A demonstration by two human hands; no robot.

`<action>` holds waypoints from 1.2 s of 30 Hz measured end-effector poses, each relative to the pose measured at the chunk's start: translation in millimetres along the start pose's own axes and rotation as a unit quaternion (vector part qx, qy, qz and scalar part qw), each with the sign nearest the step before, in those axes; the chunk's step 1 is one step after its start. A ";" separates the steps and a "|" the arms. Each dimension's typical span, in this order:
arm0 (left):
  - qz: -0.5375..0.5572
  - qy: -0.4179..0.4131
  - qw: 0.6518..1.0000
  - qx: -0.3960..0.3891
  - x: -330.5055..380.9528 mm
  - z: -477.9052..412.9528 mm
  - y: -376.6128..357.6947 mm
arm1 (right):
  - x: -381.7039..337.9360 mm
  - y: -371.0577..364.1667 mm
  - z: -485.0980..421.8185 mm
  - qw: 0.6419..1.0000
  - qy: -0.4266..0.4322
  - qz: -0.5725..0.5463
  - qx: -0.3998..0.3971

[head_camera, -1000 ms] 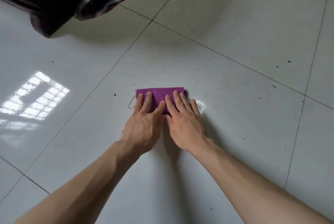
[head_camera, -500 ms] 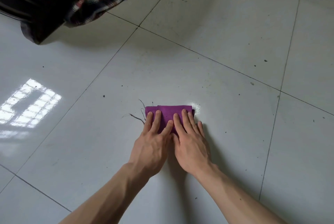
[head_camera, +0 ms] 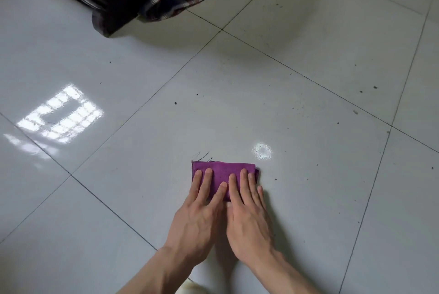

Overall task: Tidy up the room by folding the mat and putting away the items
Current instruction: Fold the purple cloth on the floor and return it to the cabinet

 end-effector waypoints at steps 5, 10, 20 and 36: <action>-0.035 0.043 0.997 -0.054 -37.6 6.1 -13.8 | -28.5 -0.1 -13.9 1.000 0.024 0.012 0.000; -0.073 0.052 0.995 -0.048 -70.5 -14.7 -3.2 | -50.8 1.3 -50.4 0.999 0.042 0.012 0.011; -0.029 0.039 0.998 0.027 -123.4 -102.1 61.1 | -77.7 18.0 -162.9 0.996 0.082 -0.022 0.012; -0.083 0.043 0.996 -0.005 -121.3 -139.4 60.1 | -62.0 37.4 -203.8 0.991 0.117 0.024 -0.061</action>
Point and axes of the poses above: each hand's wrist, its own z-axis away from the middle knuckle, its own y-axis out of the back of the hand, x = y × z, the point moved 5 cm from there along -z, towards the middle knuckle, and after that the axes turned 9 degrees about z, right-handed, at the moved point
